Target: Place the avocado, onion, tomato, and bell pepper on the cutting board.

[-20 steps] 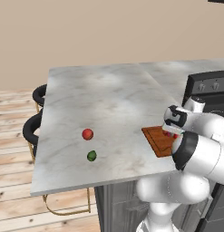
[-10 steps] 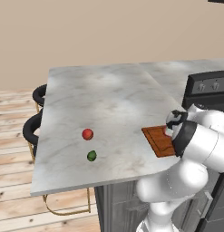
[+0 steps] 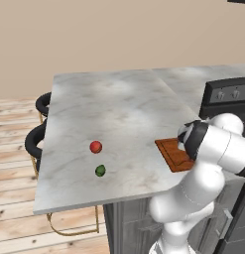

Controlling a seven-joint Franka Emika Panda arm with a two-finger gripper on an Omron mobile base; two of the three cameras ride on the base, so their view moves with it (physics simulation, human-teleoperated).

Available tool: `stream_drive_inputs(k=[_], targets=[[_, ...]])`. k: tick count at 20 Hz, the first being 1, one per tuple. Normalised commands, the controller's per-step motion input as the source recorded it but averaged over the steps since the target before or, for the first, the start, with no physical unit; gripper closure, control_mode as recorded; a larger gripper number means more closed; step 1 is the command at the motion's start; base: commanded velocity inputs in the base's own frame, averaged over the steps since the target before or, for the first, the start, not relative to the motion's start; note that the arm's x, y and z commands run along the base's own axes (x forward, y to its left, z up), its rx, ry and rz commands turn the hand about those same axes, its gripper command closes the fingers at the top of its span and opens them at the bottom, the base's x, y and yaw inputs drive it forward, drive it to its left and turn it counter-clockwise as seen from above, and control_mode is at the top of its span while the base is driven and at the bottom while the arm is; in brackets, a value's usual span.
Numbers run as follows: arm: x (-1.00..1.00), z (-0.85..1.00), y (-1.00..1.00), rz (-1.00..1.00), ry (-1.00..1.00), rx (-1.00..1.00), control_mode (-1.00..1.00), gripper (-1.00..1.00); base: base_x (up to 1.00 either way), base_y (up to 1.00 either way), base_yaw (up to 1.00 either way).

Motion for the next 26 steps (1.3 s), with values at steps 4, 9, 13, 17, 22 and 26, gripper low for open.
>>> stream_drive_inputs(k=[4, 9, 13, 17, 22, 26], targets=[[0.14, -0.17, -0.22, 0.01, 0.00, 0.00, -1.00, 1.00, 0.00, 0.00, 0.00], [0.06, -0.19, -0.20, 0.00, 0.00, 0.00, -1.00, 1.00, 0.00, 0.00, 0.00], [0.05, -0.20, -0.02, 0.00, 0.00, 0.00, -1.00, 1.00, 0.00, 0.00, 0.00], [0.00, -0.21, 0.00, 0.00, 0.00, 0.00, -1.00, 1.00, 0.00, 0.00, 0.00], [0.00, -0.18, 0.02, 0.00, 0.02, 0.00, -1.00, -1.00, 0.00, 0.00, 0.00], [0.00, -0.07, 0.04, 0.00, 0.04, 0.00, -1.00, -1.00, 0.00, 0.00, 0.00]])
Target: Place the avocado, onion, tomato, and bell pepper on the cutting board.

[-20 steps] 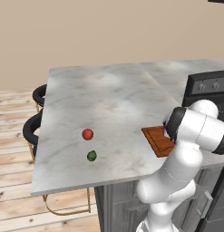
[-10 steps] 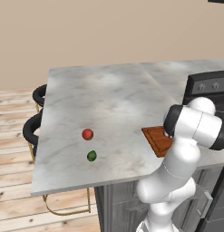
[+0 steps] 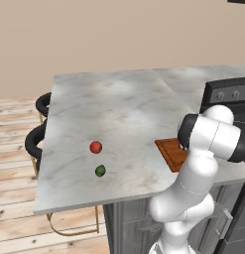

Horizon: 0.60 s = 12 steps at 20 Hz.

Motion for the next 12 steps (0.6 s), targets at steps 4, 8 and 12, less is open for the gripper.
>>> stream_drive_inputs(k=[4, 8, 12], targets=[[-0.03, 0.00, 0.03, 0.00, 0.07, 0.00, -1.00, -1.00, 0.00, 0.00, 0.00], [-0.03, 0.00, 0.06, 0.00, 0.07, 0.00, -1.00, -1.00, 0.00, 0.00, 0.00], [-0.02, 0.01, 0.07, 0.00, 0.07, 0.00, -1.00, -1.00, 0.00, 0.00, 0.00]])
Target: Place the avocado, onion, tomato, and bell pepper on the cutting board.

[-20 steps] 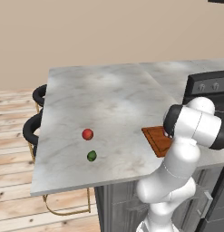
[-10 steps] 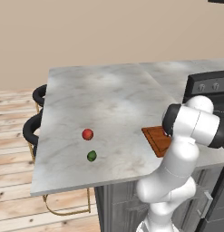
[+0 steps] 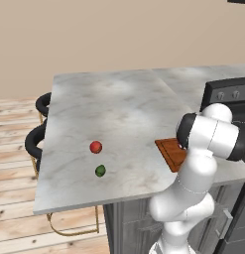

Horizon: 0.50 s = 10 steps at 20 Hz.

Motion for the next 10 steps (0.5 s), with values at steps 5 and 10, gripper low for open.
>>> stream_drive_inputs(k=[5, 10], targets=[[-0.05, 0.22, 0.09, 0.00, 0.01, 0.00, -1.00, -1.00, 0.00, 0.00, 0.00], [-0.02, 0.38, 0.02, 0.00, -0.01, 0.00, -1.00, -1.00, 0.00, 0.00, 0.00]])
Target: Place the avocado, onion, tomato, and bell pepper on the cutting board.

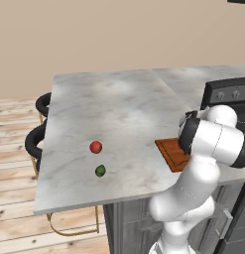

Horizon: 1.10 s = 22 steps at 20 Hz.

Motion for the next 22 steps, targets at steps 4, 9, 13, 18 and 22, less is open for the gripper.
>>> stream_drive_inputs(k=[4, 9, 13, 18, 22], targets=[[-0.09, 0.42, 0.00, 0.00, -0.04, 0.00, -1.00, -1.00, 0.00, 0.00, 0.00], [-0.06, 0.49, 0.01, 0.00, -0.05, 0.00, -1.00, -1.00, 0.00, 0.00, 0.00], [-0.07, 0.48, 0.14, 0.00, -0.03, 0.00, -1.00, -1.00, 0.00, 0.00, 0.00], [-0.04, 0.36, 0.36, 0.00, 0.00, -0.01, -1.00, -1.00, 0.00, 0.00, 0.00], [-0.03, 0.22, 0.60, 0.01, 0.02, -0.03, -1.00, -1.00, 0.00, 0.00, 0.00]])
